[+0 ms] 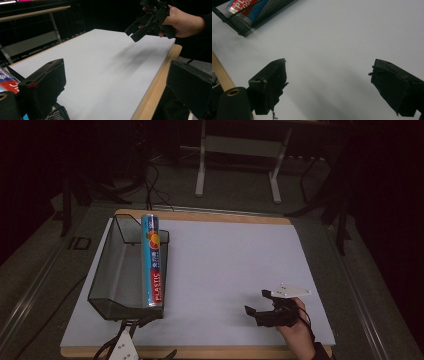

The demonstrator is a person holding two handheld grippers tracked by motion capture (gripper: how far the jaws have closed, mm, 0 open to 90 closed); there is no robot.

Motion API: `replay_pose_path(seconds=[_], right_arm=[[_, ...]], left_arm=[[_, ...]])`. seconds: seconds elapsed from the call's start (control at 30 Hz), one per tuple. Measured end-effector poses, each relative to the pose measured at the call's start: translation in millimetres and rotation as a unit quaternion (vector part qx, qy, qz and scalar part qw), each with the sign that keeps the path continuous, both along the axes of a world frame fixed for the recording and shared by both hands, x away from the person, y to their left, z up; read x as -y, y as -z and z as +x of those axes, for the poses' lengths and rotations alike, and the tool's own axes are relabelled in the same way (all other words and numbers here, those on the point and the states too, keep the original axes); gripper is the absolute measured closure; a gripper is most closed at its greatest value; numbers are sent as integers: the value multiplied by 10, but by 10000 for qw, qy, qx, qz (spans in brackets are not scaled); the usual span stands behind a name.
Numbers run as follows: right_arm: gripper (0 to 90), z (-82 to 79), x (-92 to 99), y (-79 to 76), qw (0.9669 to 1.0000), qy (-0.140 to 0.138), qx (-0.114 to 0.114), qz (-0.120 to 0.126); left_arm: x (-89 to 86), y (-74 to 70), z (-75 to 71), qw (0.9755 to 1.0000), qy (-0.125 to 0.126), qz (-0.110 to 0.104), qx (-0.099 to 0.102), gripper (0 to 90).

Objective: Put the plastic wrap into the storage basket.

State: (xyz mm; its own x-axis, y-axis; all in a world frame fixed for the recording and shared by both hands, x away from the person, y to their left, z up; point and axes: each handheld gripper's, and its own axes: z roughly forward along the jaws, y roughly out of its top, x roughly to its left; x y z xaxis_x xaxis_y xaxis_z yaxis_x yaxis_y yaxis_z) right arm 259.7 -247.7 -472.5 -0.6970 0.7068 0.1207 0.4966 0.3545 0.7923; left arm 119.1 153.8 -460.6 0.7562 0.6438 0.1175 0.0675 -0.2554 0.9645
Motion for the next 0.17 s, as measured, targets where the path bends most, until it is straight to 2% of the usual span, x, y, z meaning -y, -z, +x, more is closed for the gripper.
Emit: replay_pose_path(seconds=[0.17], right_arm=[[128, 14, 15, 10, 9999, -12, -44, 102]], left_arm=[[-3, -8, -13, 10000, -8, 5, 32, 32]])
